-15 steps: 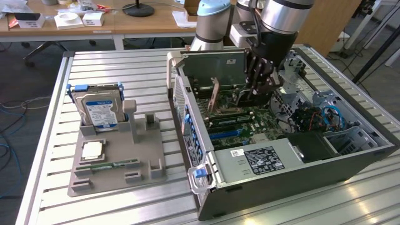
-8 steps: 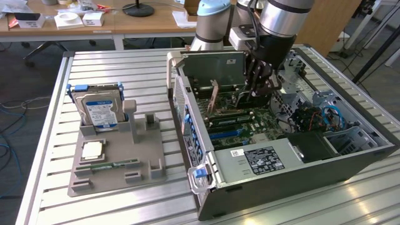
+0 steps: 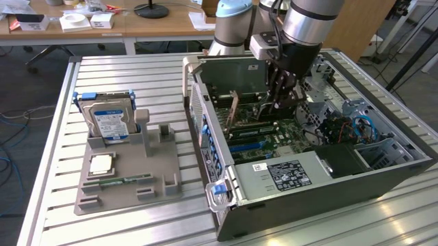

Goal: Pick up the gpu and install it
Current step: 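Insert the gpu into the slot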

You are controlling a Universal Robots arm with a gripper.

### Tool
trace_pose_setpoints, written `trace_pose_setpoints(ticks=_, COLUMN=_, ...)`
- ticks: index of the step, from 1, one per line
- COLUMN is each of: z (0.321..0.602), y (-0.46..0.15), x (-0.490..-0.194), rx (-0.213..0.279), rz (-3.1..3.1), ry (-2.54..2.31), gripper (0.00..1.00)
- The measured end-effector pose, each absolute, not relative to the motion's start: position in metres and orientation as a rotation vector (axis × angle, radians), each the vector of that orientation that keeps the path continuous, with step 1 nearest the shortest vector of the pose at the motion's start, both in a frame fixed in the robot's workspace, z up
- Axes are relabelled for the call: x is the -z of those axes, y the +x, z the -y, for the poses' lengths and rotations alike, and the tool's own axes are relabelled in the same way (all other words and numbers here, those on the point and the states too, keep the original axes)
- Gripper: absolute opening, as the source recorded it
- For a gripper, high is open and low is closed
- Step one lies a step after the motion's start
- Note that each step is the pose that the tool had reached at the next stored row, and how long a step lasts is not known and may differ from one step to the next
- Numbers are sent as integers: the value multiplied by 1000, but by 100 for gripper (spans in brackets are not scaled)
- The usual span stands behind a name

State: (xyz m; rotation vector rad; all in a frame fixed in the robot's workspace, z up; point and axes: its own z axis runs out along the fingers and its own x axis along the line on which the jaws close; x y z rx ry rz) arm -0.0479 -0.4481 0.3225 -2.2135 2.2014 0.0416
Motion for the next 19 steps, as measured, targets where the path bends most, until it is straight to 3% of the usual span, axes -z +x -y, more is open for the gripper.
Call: trace_pose_setpoints(ticks=19, z=448, y=-49, x=-314, rx=-41, rz=-2202, ry=-2213, gripper=26)
